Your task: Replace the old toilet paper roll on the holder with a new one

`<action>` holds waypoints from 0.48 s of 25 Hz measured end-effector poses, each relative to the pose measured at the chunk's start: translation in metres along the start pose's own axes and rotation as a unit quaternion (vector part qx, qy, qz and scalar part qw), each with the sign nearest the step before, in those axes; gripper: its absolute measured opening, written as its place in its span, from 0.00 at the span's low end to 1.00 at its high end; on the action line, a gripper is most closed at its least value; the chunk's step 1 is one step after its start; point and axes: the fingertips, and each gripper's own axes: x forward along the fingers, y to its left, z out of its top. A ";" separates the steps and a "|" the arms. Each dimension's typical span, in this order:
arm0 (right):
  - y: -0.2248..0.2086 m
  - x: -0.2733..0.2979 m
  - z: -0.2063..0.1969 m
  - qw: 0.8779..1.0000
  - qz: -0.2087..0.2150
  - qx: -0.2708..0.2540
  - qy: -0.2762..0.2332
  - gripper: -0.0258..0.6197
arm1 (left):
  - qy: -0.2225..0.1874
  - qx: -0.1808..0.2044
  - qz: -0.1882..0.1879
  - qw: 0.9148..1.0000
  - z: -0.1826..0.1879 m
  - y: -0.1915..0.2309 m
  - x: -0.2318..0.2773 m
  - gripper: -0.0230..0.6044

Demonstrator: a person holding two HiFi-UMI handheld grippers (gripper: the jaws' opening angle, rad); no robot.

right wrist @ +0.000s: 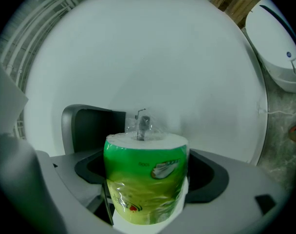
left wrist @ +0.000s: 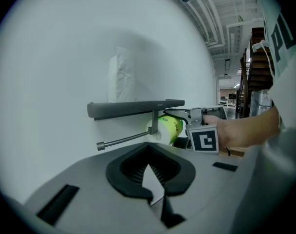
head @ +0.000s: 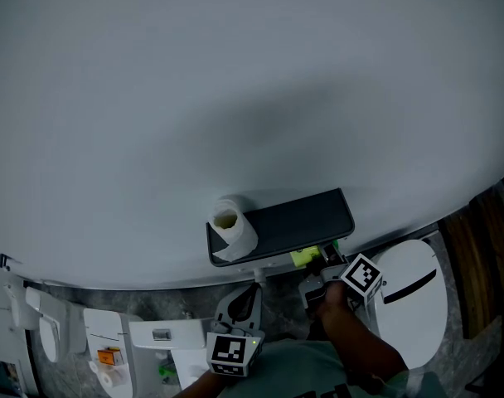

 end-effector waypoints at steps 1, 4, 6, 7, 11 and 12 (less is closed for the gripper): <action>-0.001 0.000 0.000 1.000 0.001 0.001 -0.002 0.76 | 0.000 0.000 0.000 1.000 0.000 0.001 -0.001 0.04; -0.003 0.000 0.000 1.000 0.009 0.006 -0.008 0.76 | -0.002 0.000 0.000 1.000 0.000 0.002 -0.003 0.04; -0.001 -0.001 0.000 1.000 0.019 0.006 -0.012 0.76 | -0.004 0.000 -0.002 1.000 0.001 0.001 -0.004 0.04; 0.001 -0.002 0.000 1.000 0.026 0.005 -0.013 0.76 | -0.004 0.000 -0.003 1.000 0.001 0.001 -0.004 0.04; 0.004 -0.003 0.001 0.999 0.046 0.006 -0.015 0.76 | -0.006 -0.001 -0.008 1.000 -0.001 0.000 -0.004 0.04; 0.003 -0.003 0.001 0.999 0.048 0.008 -0.015 0.76 | -0.007 -0.001 -0.010 1.000 0.000 0.000 -0.004 0.04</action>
